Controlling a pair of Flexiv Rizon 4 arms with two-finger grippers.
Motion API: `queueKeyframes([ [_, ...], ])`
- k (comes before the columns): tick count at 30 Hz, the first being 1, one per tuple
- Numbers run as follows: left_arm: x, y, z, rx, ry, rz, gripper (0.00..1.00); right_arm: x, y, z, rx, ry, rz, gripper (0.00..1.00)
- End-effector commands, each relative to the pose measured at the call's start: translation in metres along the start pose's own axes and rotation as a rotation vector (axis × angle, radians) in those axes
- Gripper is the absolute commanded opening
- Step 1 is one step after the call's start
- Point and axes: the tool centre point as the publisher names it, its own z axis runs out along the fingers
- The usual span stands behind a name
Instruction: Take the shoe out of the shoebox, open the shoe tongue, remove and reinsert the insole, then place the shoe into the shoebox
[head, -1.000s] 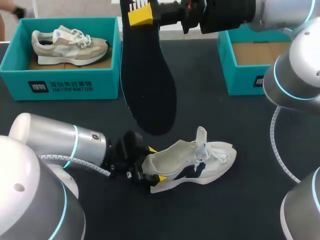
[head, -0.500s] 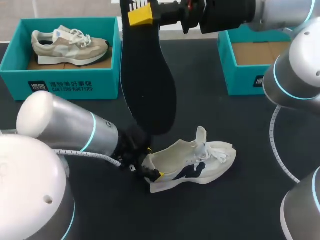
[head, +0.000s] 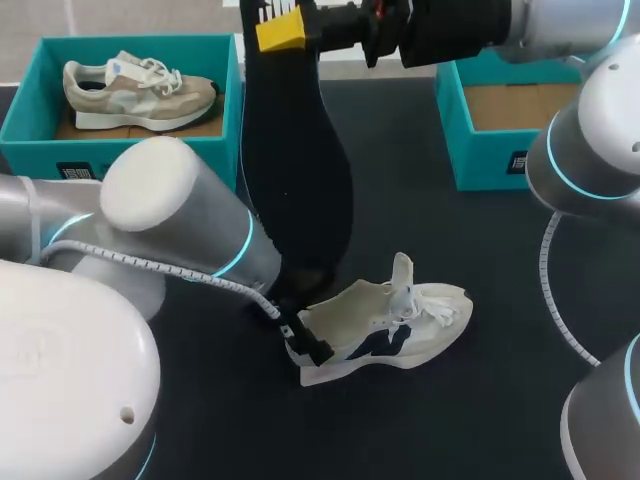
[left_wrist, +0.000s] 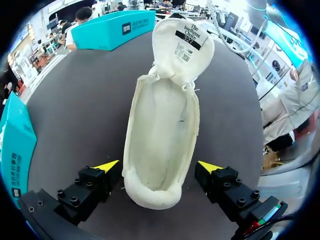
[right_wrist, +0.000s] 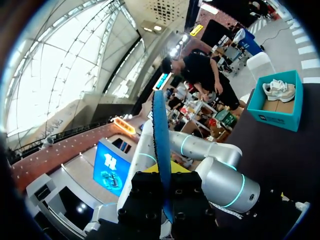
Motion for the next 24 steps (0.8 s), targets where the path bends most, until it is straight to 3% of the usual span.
queueKeyframes([
  [1, 0.007, 0.000, -0.014, -0.117, -0.035, -0.008, 1.00, 0.001, 0.000, 0.003, 0.000, -0.005, 0.002, 0.00],
  [15, 0.005, 0.001, -0.023, -0.123, -0.053, -0.023, 1.00, 0.001, 0.000, 0.003, 0.000, -0.005, 0.002, 0.00],
  [24, -0.009, -0.006, -0.031, -0.097, -0.062, -0.013, 1.00, 0.001, 0.000, 0.003, 0.000, -0.005, 0.002, 0.00],
])
